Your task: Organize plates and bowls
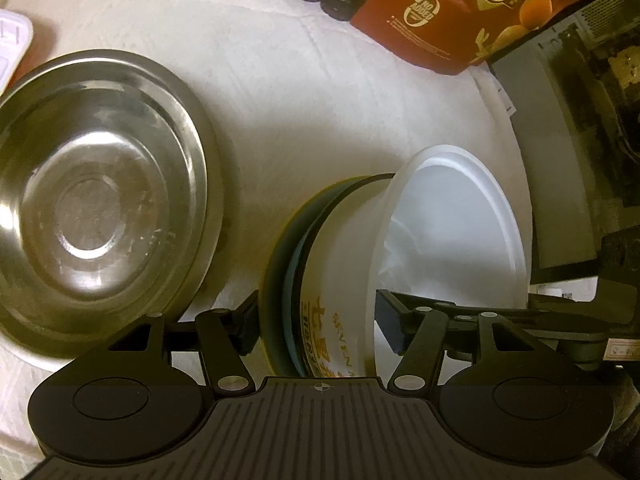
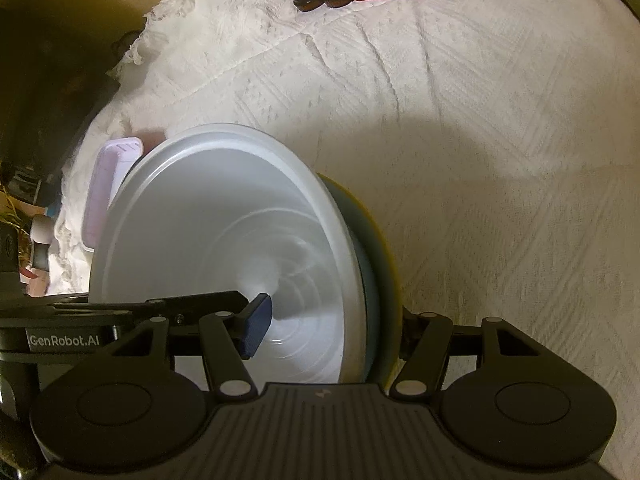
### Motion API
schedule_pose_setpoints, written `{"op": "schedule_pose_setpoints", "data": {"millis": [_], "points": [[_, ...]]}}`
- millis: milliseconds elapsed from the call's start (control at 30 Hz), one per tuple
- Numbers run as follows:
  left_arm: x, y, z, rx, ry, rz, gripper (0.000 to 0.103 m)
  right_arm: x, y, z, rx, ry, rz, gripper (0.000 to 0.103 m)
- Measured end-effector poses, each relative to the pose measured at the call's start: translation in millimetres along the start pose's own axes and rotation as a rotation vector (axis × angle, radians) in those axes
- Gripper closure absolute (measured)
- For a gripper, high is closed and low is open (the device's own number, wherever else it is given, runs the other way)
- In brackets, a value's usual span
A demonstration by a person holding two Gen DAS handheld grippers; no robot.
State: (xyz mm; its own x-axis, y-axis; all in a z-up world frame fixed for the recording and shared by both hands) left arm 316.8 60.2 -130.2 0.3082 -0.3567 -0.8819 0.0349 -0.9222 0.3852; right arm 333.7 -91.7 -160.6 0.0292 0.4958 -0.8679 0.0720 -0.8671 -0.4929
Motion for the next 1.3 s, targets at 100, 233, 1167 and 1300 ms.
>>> {"op": "schedule_pose_setpoints", "data": {"millis": [100,233,1167,1300], "points": [[-2.2,0.4,0.6,0.005,0.002,0.001,0.039,0.2,-3.7,1.0,-0.003,-0.002,0.008,0.043],[-9.8,2.0,1.0,0.013,0.026,0.014,0.039,-5.7,-9.0,1.9,-0.01,0.01,0.02,0.043],[-105.5,-150.6,15.1,-0.178,0.149,-0.102,0.04,72.6,-190.0,-12.3,-0.239,-0.088,-0.018,0.044],[-98.0,-157.6,16.1,-0.178,0.141,-0.096,0.044,86.7,-187.2,-13.7,-0.237,-0.093,-0.008,0.042]]}}
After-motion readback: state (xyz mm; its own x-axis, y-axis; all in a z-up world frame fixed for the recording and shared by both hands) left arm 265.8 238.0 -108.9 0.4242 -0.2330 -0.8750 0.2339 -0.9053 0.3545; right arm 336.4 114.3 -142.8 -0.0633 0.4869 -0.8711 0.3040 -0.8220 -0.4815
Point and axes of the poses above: each gripper's, at about its wrist camera, not at the fingertips, and x roughly the way its jaws point, y to its right, z to its underside, the point moved 4 cm from there along x, roughly the way its jaws point, and after that the axes turned 14 degrees about x, right-handed, at the moved point
